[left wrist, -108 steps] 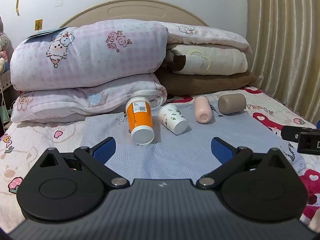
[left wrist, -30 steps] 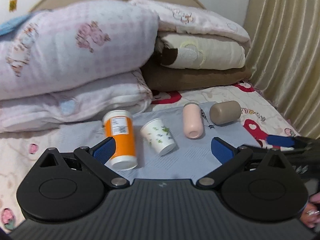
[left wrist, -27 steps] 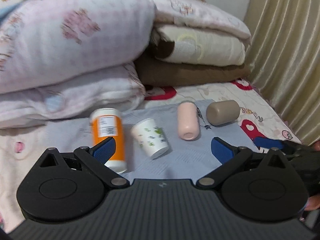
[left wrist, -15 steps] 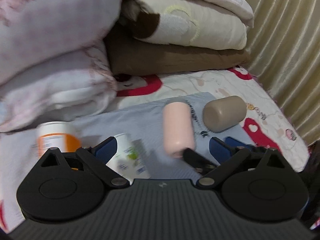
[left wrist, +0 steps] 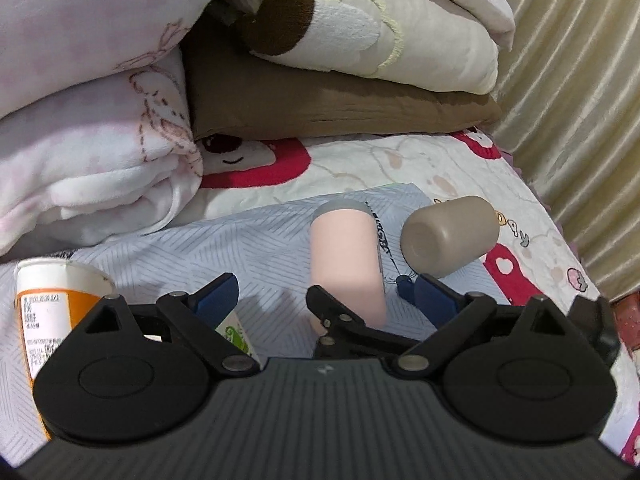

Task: Flip cup upright
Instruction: 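Move the right gripper to the pink cup lying on its side and grasp it, then lift the pink cup with the right gripper while the left gripper pushes its base to tip it upright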

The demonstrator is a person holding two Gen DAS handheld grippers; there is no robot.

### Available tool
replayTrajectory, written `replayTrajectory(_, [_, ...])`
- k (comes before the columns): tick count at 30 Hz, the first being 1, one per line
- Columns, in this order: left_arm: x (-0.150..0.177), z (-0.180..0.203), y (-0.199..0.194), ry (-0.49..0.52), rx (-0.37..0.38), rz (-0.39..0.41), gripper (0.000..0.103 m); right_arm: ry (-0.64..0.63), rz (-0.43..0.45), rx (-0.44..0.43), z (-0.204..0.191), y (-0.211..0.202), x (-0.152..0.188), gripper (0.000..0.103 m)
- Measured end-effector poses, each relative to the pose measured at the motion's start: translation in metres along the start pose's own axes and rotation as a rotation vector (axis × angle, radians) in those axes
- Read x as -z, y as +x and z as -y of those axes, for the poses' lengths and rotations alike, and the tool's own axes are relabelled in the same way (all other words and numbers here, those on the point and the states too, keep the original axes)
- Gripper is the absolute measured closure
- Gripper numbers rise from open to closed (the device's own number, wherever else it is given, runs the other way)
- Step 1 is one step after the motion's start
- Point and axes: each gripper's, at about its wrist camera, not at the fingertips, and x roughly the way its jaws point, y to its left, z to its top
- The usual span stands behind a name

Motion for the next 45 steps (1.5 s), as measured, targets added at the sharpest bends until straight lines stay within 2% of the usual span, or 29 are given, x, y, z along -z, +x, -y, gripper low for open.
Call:
replayTrajectory(1, [0.001,-0.002,-0.001,-0.006,0.000,-0.002,0.008,0.004,-0.012,-0.016,0.002,0.001,0.001,0.017])
replayTrajectory(2, [0.002,-0.004,-0.003,-0.012,-0.004,-0.005,0.009,0.013,-0.030,-0.043,0.004,0.000,0.002,0.030])
replayTrajectory(3, [0.003,-0.005,-0.006,-0.018,-0.008,-0.007,0.009,0.025,-0.044,-0.057,0.006,-0.002,0.004,0.032])
replayTrajectory(10, [0.018,-0.003,-0.028,-0.040,0.001,-0.009,0.009,0.106,-0.093,-0.059,0.011,-0.028,0.007,0.032])
replayTrajectory(20, [0.062,0.014,-0.065,-0.097,0.076,-0.033,0.009,0.185,-0.249,-0.091,0.010,-0.077,0.042,0.032])
replayTrajectory(27, [0.099,0.008,-0.087,-0.143,0.097,-0.074,0.009,0.114,-0.348,-0.140,-0.026,-0.120,0.070,0.032])
replayTrajectory(33, [0.126,-0.011,-0.104,-0.199,0.100,-0.103,0.009,0.105,-0.345,-0.178,-0.043,-0.148,0.082,0.032])
replayTrajectory(38, [0.145,-0.032,-0.113,-0.259,0.153,-0.128,0.009,0.099,-0.356,-0.143,-0.046,-0.157,0.090,0.033])
replayTrajectory(42, [0.159,-0.045,-0.111,-0.295,0.149,-0.132,0.009,0.082,-0.374,-0.102,-0.049,-0.158,0.097,0.033])
replayTrajectory(45, [0.169,-0.053,-0.105,-0.322,0.167,-0.145,0.019,0.081,-0.376,-0.099,-0.049,-0.161,0.097,0.033])
